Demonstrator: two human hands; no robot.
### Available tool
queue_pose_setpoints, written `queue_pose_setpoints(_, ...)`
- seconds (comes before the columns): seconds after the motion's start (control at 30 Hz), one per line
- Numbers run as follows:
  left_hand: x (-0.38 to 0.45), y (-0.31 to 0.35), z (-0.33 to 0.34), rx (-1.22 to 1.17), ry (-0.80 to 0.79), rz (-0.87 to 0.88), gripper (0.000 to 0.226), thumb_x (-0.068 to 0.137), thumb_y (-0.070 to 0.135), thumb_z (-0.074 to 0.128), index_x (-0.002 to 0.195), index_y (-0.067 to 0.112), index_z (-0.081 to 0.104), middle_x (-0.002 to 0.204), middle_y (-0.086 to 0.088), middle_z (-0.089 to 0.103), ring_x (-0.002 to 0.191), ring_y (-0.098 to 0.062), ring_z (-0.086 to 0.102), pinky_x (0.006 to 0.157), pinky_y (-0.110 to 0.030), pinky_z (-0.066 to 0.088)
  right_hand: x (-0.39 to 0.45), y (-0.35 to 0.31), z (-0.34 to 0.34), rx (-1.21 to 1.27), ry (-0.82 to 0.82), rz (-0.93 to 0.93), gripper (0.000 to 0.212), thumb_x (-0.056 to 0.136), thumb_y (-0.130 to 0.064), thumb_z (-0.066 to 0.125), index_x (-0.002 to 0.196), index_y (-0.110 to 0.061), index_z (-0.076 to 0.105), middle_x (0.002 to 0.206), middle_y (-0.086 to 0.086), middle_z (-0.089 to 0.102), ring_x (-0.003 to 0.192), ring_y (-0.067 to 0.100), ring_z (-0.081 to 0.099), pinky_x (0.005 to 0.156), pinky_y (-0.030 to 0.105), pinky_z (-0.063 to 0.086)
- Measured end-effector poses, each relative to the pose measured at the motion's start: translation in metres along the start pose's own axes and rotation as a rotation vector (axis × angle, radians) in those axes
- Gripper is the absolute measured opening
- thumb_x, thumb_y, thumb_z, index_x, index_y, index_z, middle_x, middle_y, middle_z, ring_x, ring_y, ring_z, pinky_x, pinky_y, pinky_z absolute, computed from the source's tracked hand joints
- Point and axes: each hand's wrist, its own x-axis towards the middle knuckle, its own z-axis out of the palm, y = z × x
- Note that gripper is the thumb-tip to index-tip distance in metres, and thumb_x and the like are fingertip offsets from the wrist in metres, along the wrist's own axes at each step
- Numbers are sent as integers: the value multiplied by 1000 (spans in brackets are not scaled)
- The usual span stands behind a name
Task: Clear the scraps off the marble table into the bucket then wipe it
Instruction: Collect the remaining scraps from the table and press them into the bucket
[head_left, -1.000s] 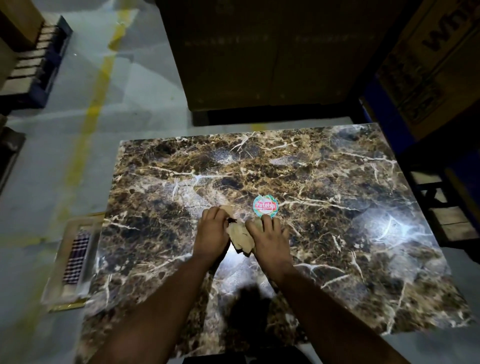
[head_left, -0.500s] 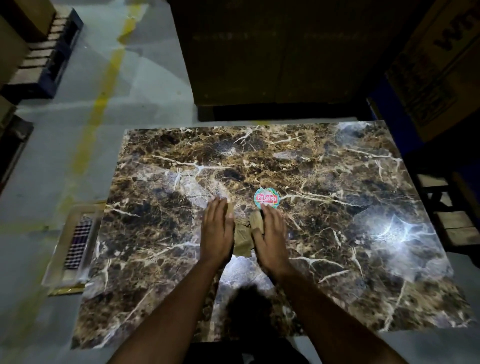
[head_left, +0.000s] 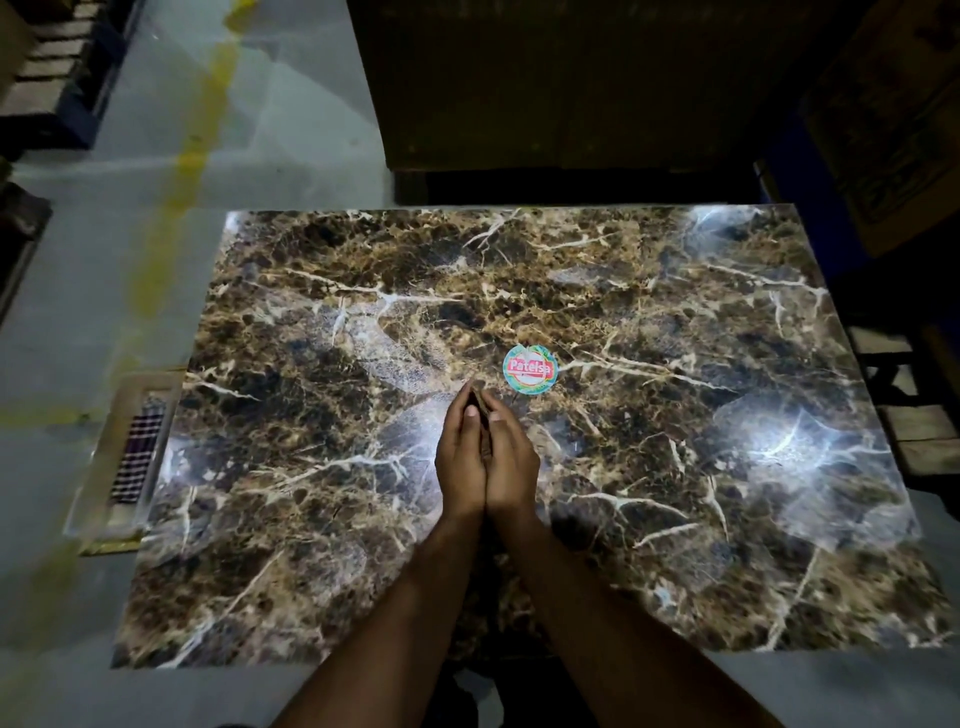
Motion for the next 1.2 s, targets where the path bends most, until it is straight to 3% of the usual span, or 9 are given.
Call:
queue_pose_setpoints(0.13, 1, 8, 8, -126, 67, -66, 24, 103, 7, 51, 121, 13, 65, 122, 4, 68, 114, -3, 63, 96, -20, 51, 4, -15, -3, 27, 92, 80, 37, 104, -16, 46, 99, -40, 74, 101, -24, 74, 101, -5, 67, 87, 21, 52)
queue_pose_setpoints(0.27, 2, 16, 18, -273, 128, -154, 10, 96, 3, 62, 102, 2, 69, 118, -13, 72, 115, -25, 66, 99, -38, 54, 9, -24, -5, 140, 138, 158, 24, 92, -32, 56, 86, -30, 78, 95, -4, 78, 95, 17, 71, 89, 42, 54)
queue_pose_setpoints(0.33, -2, 28, 23, -306, 111, -166, 5, 92, -1, 64, 92, 1, 69, 103, -11, 75, 101, -24, 71, 85, -34, 58, 10, -31, -8, 209, 158, 177, 23, 91, -33, 59, 81, -20, 75, 86, -2, 76, 85, 15, 69, 84, 43, 51)
queue_pose_setpoints(0.43, -8, 46, 30, -288, 70, -152, 9, 88, -6, 67, 86, 2, 69, 85, -7, 75, 81, -18, 72, 68, -25, 57, 13, -42, -14, 276, 180, 146, 33, 100, -11, 55, 72, -19, 71, 72, -5, 71, 69, 7, 64, 75, 34, 47)
queue_pose_setpoints(0.57, -12, 65, 38, -300, 39, -151, 17, 85, -6, 69, 75, 7, 67, 81, -12, 71, 77, -23, 67, 67, -30, 56, 10, -66, -19, 406, 207, 130, 30, 100, -4, 53, 76, -14, 67, 68, -3, 69, 70, 15, 63, 66, 30, 50)
queue_pose_setpoints(0.77, -28, 100, 52, -369, 21, -91, 34, 86, -7, 68, 60, 13, 58, 63, -6, 61, 62, -16, 60, 60, -27, 52, 11, -113, -32, 425, 147, 111, 14, 99, -12, 61, 107, -13, 73, 87, 2, 71, 80, 16, 67, 72, 31, 54)
queue_pose_setpoints(0.93, -34, 136, 66, -469, -14, -36, 25, 93, 1, 64, 72, 12, 54, 72, -6, 61, 69, -16, 60, 65, -29, 53, 13, -151, -36, 281, 66, 46, 14, 90, -26, 70, 84, -16, 76, 78, 4, 73, 77, 21, 69, 73, 39, 56)
queue_pose_setpoints(1.07, -36, 155, 72, -454, -75, 45, 17, 102, 7, 50, 89, 10, 59, 86, -5, 66, 79, -13, 67, 67, -22, 54, 13, -167, -35, 131, 109, -49, 18, 93, -29, 69, 90, -13, 76, 85, 2, 77, 81, 19, 72, 71, 32, 58)
queue_pose_setpoints(1.2, -35, 154, 72, -356, -123, 139, 28, 107, 13, 41, 123, 9, 63, 127, -9, 65, 117, -17, 62, 96, -24, 52, 13, -167, -31, -55, 155, -106, 27, 94, -42, 65, 89, -19, 79, 83, -4, 77, 78, 14, 70, 65, 29, 51)
